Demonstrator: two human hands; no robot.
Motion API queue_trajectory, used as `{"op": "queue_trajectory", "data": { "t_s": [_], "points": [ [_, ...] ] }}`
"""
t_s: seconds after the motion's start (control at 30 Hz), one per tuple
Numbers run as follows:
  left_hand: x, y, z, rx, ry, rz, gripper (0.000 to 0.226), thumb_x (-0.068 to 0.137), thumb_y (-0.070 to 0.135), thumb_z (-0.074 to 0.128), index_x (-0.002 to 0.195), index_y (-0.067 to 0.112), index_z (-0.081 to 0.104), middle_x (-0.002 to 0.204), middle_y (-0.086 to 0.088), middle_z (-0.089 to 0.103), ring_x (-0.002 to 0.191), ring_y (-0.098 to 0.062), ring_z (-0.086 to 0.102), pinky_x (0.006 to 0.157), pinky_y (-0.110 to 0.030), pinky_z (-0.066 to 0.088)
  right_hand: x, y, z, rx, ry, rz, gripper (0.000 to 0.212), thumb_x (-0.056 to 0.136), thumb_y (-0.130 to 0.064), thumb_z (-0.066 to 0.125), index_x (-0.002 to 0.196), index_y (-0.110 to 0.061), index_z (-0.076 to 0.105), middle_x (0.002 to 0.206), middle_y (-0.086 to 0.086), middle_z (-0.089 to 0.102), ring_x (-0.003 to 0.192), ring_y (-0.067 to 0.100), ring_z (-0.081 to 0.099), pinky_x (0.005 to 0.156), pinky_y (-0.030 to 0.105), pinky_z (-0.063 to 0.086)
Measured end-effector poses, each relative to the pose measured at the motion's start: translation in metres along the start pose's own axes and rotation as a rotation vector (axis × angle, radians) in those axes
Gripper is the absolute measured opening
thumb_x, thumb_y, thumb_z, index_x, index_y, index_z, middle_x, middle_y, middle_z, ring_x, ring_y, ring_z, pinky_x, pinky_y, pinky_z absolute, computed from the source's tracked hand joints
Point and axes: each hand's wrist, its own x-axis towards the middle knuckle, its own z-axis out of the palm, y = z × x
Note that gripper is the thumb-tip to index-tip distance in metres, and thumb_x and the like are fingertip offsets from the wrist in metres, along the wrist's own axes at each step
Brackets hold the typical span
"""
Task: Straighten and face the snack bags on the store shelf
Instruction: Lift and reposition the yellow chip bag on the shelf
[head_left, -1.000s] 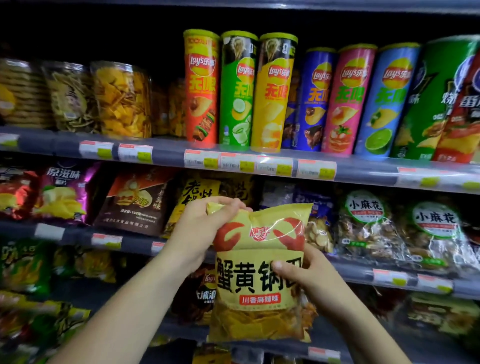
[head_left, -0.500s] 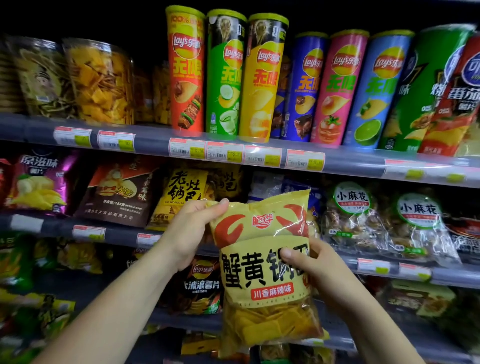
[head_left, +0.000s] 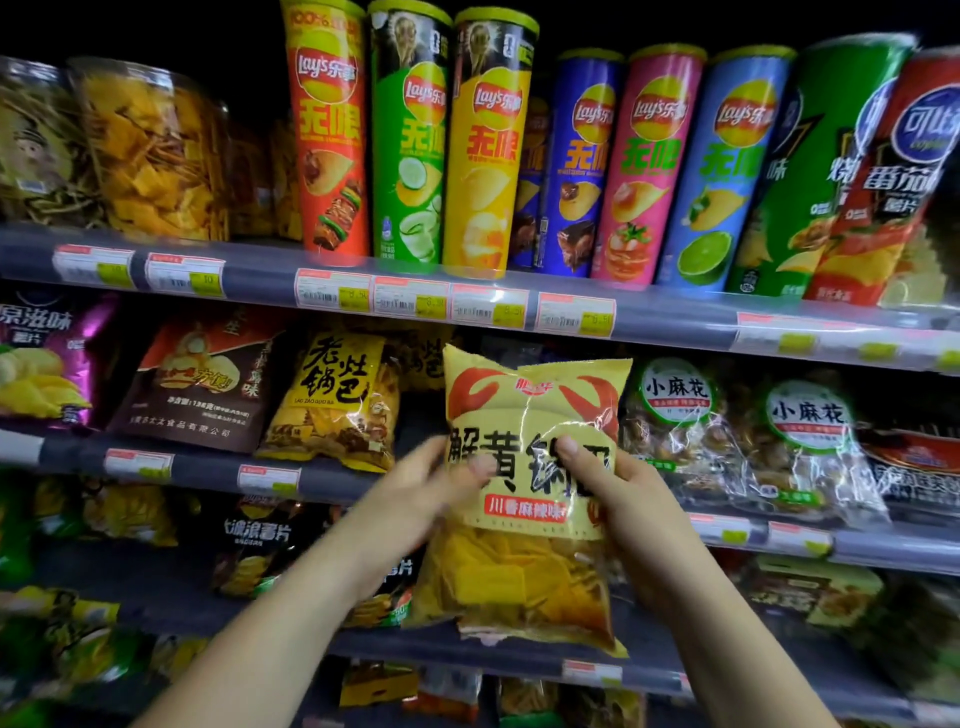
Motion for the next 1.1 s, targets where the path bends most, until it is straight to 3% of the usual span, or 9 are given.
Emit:
{"op": "queue_trajectory", "data": {
  "t_s": [0.1,0.27,0.4,0.47,0.6,0.67,0.77,0.9,1.1],
  "points": [
    [-0.001,-0.009,0.015,0.003,0.123,0.055,0.046,0.064,0.044,0.083,0.102,0.045,0.057,0.099,0.019,0.076,0.088,0.004,0.072,0.074,-0.02,0.056,0.008,-0.002,-0.001,-0.001,-0.029,0.044,0.056,0.08,-0.059,0.066,0.113,-0.014,0.074,0.103,0.012,0.083,0.096,0.032,0.079,0.094,0.051,0.059],
    [0.008,-0.009,0.013,-0.112,0.173,0.073,0.044,0.063,0.045,0.079,0.104,0.034,0.065,0.097,0.018,0.079,0.092,-0.006,0.075,0.077,-0.028,0.059,0.017,0.007,-0.022,0.057,-0.044,0.056,0.056,0.084,-0.059,0.061,0.12,-0.017,0.071,0.112,0.011,0.08,0.095,0.024,0.079,0.079,0.037,0.061],
    [0.027,-0.007,0.008,-0.064,0.214,0.072,0.047,0.069,0.051,0.075,0.111,0.031,0.069,0.104,0.011,0.079,0.099,-0.012,0.075,0.085,-0.035,0.06,0.02,0.014,-0.026,-0.173,-0.246,0.1,0.063,0.077,-0.042,0.085,0.133,-0.027,0.061,0.123,0.0,0.077,0.109,0.019,0.075,0.098,0.043,0.059],
    [0.037,-0.006,0.002,-0.015,0.236,0.084,0.045,0.071,0.057,0.072,0.111,0.035,0.069,0.107,0.013,0.078,0.102,-0.011,0.073,0.089,-0.037,0.059,0.028,0.012,-0.02,-0.149,-0.192,0.07,0.062,0.075,-0.03,0.088,0.13,-0.021,0.063,0.12,0.002,0.079,0.108,0.022,0.077,0.099,0.047,0.059],
    [0.046,-0.006,-0.006,0.124,0.373,0.169,0.052,0.071,0.057,0.072,0.117,0.04,0.055,0.111,0.021,0.067,0.103,-0.001,0.066,0.078,-0.018,0.055,0.053,0.006,-0.003,-0.114,-0.023,0.017,0.088,0.055,-0.043,0.095,0.13,-0.019,0.056,0.115,0.006,0.079,0.101,0.024,0.078,0.094,0.049,0.061],
    [0.049,-0.009,-0.01,0.251,0.412,0.199,0.066,0.072,0.047,0.081,0.128,0.038,0.048,0.117,0.024,0.057,0.106,0.002,0.06,0.077,-0.013,0.048,0.067,0.006,0.006,-0.126,0.054,-0.002,0.09,0.059,-0.046,0.095,0.132,-0.018,0.051,0.118,0.006,0.076,0.102,0.024,0.077,0.093,0.049,0.062],
    [0.06,-0.013,-0.017,0.413,0.465,0.236,0.076,0.074,0.036,0.084,0.139,0.033,0.044,0.125,0.017,0.054,0.116,-0.008,0.056,0.089,-0.024,0.05,0.084,0.005,0.019,-0.186,0.109,-0.034,0.081,0.068,-0.045,0.091,0.132,-0.015,0.049,0.117,0.002,0.073,0.103,0.02,0.075,0.091,0.045,0.062],
    [0.081,-0.013,-0.03,0.485,0.503,0.294,0.071,0.074,0.027,0.085,0.134,0.034,0.048,0.134,0.008,0.058,0.122,-0.013,0.058,0.103,-0.043,0.052,0.097,0.004,0.033,-0.386,0.177,-0.147,0.061,0.079,-0.045,0.083,0.127,-0.021,0.053,0.104,-0.014,0.066,0.093,0.002,0.065,0.077,0.023,0.057],
    [0.1,-0.033,-0.027,0.612,0.539,0.325,0.065,0.075,0.028,0.084,0.128,0.036,0.046,0.131,0.005,0.057,0.122,-0.019,0.057,0.099,-0.045,0.053,0.115,0.009,0.031,-0.73,0.29,-0.216,0.067,0.071,-0.046,0.088,0.125,-0.016,0.062,0.12,0.008,0.07,0.11,0.028,0.067,0.089,0.037,0.057]
  ]
}}
